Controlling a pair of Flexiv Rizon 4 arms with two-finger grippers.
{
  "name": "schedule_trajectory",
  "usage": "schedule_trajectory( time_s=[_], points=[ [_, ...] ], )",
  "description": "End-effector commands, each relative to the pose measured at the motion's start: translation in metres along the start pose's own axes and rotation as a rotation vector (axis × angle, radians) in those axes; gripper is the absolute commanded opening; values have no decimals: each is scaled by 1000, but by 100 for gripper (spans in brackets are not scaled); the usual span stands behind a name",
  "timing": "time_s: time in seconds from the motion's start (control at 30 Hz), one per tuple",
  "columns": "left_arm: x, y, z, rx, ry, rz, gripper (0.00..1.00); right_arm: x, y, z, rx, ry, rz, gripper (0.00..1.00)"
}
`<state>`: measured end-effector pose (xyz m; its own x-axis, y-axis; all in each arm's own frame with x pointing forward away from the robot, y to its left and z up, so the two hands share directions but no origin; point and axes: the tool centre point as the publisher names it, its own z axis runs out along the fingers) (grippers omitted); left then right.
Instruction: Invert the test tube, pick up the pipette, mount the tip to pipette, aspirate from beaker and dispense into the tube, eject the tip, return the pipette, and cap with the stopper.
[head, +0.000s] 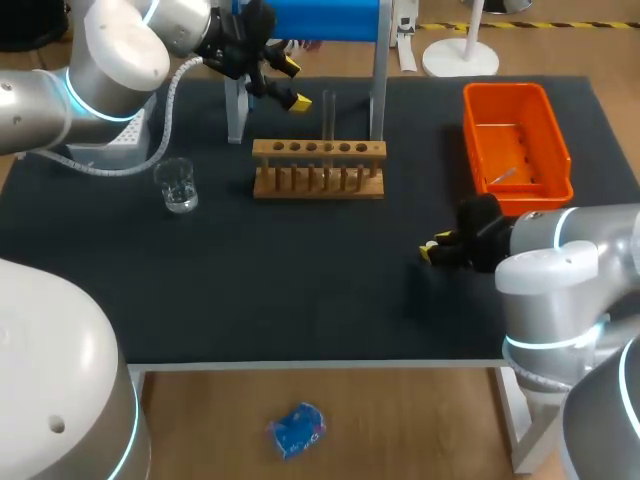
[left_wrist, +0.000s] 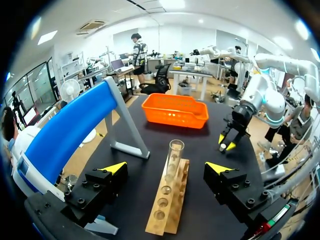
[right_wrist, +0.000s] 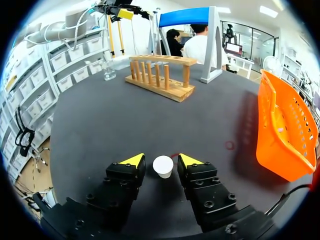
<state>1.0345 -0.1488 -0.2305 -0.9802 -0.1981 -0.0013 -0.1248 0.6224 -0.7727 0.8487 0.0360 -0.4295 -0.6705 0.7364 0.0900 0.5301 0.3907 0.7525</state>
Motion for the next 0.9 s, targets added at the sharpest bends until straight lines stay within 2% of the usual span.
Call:
schedule_trajectory(
  time_s=[0.03,0.37,0.83,0.9],
  points=[
    [-1,0,0,-3,2,-1,100,-1,1,2,4,2,0,40],
    [-1,0,0,-3,2,-1,100,0,3,2,5,2,-4,35],
    [-1,0,0,-3,2,-1,100,0,0,2,13,1,-3,0],
    [-1,0,0,-3,2,-1,100,-1,0,3,15,0,-2,0]
  ],
)
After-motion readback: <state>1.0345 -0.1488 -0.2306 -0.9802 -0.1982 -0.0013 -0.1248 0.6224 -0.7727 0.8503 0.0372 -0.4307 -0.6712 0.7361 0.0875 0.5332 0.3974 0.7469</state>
